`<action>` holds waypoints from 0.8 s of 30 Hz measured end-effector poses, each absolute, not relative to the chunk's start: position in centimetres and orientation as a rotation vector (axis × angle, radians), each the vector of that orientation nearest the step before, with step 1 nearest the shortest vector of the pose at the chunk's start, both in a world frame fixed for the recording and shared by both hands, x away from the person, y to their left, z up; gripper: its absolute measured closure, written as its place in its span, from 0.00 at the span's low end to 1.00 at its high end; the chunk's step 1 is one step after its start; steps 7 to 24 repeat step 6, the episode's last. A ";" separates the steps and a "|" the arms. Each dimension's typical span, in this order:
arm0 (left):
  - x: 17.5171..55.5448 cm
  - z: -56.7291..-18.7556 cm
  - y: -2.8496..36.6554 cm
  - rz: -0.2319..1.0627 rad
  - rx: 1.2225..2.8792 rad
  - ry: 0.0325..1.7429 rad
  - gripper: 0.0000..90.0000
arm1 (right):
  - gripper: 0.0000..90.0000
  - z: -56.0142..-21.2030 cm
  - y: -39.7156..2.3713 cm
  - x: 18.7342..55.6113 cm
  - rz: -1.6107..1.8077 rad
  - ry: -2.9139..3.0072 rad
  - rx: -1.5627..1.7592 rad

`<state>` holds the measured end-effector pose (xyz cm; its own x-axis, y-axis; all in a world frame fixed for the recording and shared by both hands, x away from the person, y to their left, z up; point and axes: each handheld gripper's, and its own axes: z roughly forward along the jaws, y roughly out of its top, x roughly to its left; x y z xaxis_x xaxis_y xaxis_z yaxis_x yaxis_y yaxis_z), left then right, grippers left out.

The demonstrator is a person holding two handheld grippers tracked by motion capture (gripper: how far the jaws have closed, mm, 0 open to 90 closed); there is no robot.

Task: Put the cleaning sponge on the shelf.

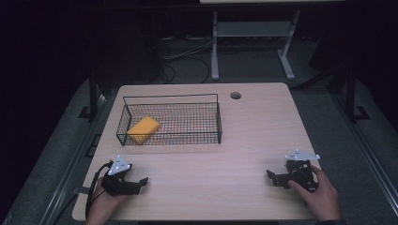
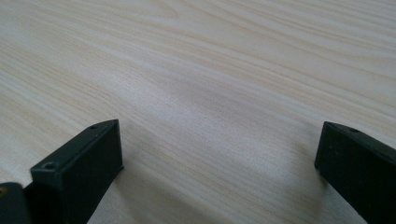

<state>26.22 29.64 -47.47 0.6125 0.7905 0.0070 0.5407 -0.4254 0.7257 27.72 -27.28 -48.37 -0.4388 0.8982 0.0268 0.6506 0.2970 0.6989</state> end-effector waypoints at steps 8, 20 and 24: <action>26.2 -47.5 29.6 0.457 2.135 1.042 0.14 | 0.00 -48.4 -27.3 27.7 0.919 2.200 1.392; 26.2 -47.5 29.6 0.457 2.135 1.042 0.14 | 0.00 -48.4 -27.3 27.7 0.919 2.200 1.392; 26.2 -47.5 29.6 0.457 2.135 1.042 0.14 | 0.00 -48.4 -27.3 27.7 0.919 2.200 1.392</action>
